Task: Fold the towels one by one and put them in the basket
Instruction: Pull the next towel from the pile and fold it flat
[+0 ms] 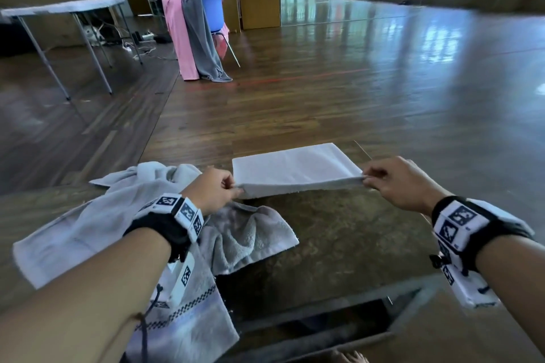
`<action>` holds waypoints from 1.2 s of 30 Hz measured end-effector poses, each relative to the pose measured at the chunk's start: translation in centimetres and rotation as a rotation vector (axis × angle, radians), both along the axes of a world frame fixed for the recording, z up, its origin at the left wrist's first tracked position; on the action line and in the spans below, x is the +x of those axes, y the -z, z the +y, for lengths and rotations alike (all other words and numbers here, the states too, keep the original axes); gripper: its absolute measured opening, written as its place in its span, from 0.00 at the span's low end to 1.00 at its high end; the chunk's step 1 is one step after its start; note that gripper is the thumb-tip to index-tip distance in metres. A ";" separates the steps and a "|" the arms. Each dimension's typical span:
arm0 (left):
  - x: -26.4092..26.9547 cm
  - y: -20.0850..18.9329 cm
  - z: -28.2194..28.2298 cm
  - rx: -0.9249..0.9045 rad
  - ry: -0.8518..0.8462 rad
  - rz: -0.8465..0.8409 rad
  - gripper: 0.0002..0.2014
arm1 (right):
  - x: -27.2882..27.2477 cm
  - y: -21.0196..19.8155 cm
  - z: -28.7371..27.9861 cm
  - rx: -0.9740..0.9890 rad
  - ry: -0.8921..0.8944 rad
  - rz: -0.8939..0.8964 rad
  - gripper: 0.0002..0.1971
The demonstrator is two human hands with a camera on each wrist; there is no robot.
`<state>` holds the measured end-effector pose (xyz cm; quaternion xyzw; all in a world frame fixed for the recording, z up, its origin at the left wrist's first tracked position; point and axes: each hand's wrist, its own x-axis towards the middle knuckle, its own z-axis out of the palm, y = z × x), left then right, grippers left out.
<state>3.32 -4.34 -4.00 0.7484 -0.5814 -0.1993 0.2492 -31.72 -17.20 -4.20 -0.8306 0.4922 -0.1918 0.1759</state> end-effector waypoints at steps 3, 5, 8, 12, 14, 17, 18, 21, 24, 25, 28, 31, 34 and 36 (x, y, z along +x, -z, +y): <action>-1.1 -1.3 2.0 -0.051 -0.011 0.021 0.16 | -1.9 -1.7 2.3 0.001 -0.051 -0.060 0.08; -1.9 -2.3 3.3 -0.077 -0.021 0.030 0.16 | -2.8 -3.1 3.7 -0.023 -0.072 -0.118 0.05; -3.0 -3.6 5.2 -0.096 -0.049 0.066 0.15 | -4.0 -4.9 5.6 -0.019 -0.106 -0.177 0.04; -3.9 -5.5 6.7 -0.121 -0.046 0.098 0.14 | -5.3 -6.7 7.7 -0.013 -0.110 -0.200 0.04; -4.4 -6.4 7.4 -0.101 -0.029 0.090 0.13 | -5.9 -7.8 8.6 0.021 -0.117 -0.204 0.04; -4.9 -7.5 8.3 -0.062 -0.003 0.125 0.12 | -7.1 -9.4 10.0 0.188 -0.171 -0.137 0.05; -5.2 -7.9 8.7 -0.059 0.013 0.126 0.11 | -7.5 -9.8 10.5 0.279 -0.185 -0.116 0.05; -6.4 -8.9 10.4 -0.040 0.089 0.146 0.11 | -8.6 -11.1 11.7 0.552 -0.230 -0.059 0.08; -7.3 -9.1 12.4 0.030 0.181 0.231 0.13 | -9.4 -12.0 12.3 0.738 -0.274 -0.017 0.10; -7.4 -9.0 13.0 0.052 0.199 0.272 0.14 | -9.6 -12.2 12.3 0.783 -0.294 -0.012 0.10; -7.3 -8.6 14.3 0.077 0.203 0.382 0.15 | -9.9 -12.4 11.8 0.848 -0.340 -0.051 0.09; -6.9 -7.8 13.8 0.050 0.163 0.375 0.16 | -9.3 -11.6 10.9 0.825 -0.301 -0.152 0.09; -5.9 -6.3 11.4 0.003 0.058 0.339 0.13 | -7.9 -9.5 9.6 0.681 -0.192 -0.142 0.10; -5.0 -5.0 9.1 -0.054 -0.025 0.308 0.11 | -6.5 -7.7 8.2 0.565 -0.098 -0.165 0.10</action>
